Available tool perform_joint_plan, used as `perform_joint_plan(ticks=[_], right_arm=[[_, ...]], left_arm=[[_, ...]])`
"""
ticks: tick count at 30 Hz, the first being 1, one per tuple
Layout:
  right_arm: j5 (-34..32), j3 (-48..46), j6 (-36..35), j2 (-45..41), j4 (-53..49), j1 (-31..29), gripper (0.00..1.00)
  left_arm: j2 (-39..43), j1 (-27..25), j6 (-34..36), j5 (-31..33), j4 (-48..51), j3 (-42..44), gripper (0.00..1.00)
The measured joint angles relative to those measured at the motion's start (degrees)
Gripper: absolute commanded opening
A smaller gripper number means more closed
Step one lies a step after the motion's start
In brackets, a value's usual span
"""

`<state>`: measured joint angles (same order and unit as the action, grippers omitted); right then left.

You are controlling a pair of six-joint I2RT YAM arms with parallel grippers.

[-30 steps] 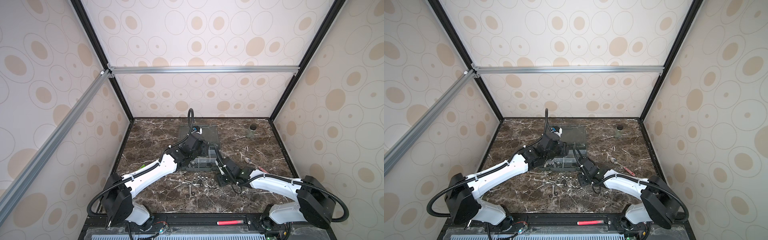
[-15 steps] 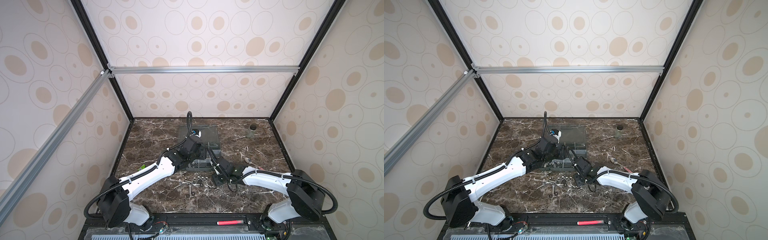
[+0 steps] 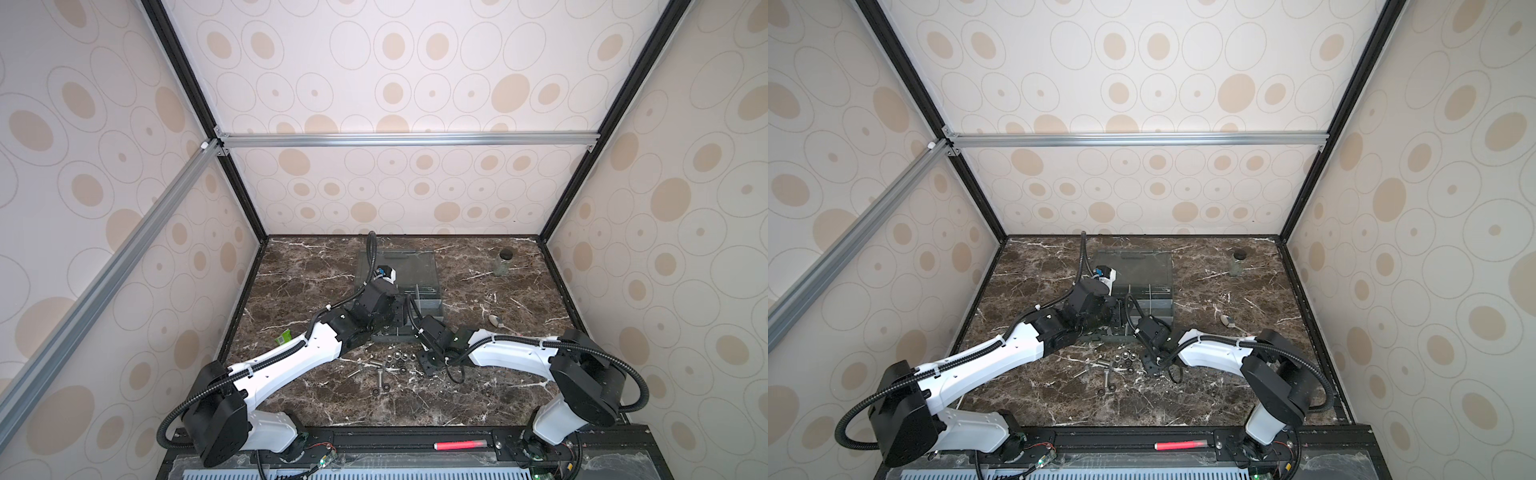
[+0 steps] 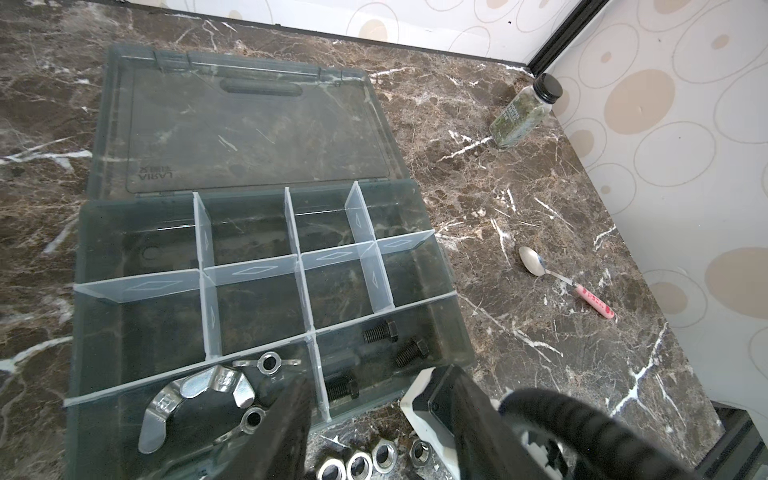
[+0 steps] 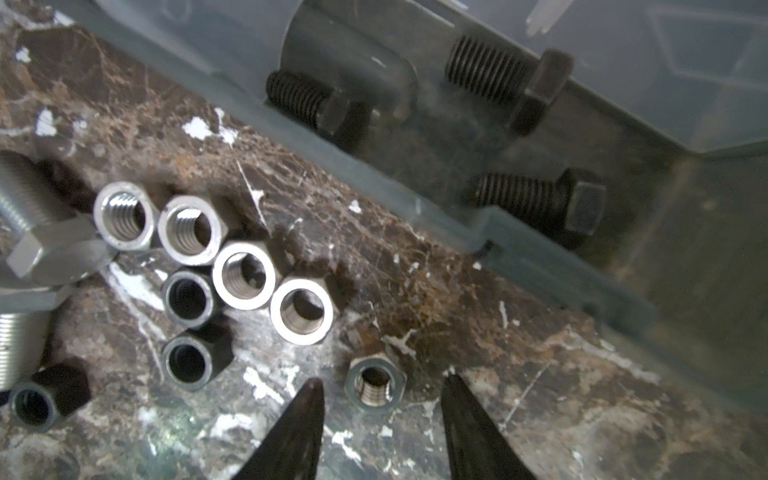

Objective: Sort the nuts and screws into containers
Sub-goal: 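Lower the right gripper onto a silver hex nut and close, then lift the silver hex nut with the right gripper and carry it over the organizer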

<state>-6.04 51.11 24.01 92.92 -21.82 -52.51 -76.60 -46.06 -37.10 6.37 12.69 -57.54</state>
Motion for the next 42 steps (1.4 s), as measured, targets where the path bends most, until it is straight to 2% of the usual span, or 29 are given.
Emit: perform_joint_plan(ticks=[5, 13, 24, 29, 35, 42], right_arm=[[-1.03, 1.68, 0.17, 2.54, -0.48, -0.74, 0.35], [-2.14, 1.73, 0.2, 3.08, -2.19, -1.14, 0.27], [-2.73, 2.01, 0.42, 2.99, -2.75, -1.18, 0.24], [-3.13, 2.25, 0.13, -1.46, -4.63, -1.14, 0.24], [-3.26, 9.33, -1.22, -5.73, -4.46, 2.86, 0.25], [-4.96, 20.79, -4.17, 0.2, -2.4, 10.32, 0.25]], left_arm=[[0.42, 0.17, -0.07, 0.44, 0.0, 0.61, 0.56], [0.44, 0.37, -0.11, 0.52, -0.17, 1.55, 0.56], [1.36, 0.74, -0.17, 0.61, -1.36, 2.97, 0.56], [2.64, 1.07, -0.44, 0.66, -1.49, 3.54, 0.57], [4.87, 1.81, -1.05, 1.07, -1.46, 3.98, 0.57], [7.02, 2.08, -3.13, 1.14, -1.42, 5.14, 0.57]])
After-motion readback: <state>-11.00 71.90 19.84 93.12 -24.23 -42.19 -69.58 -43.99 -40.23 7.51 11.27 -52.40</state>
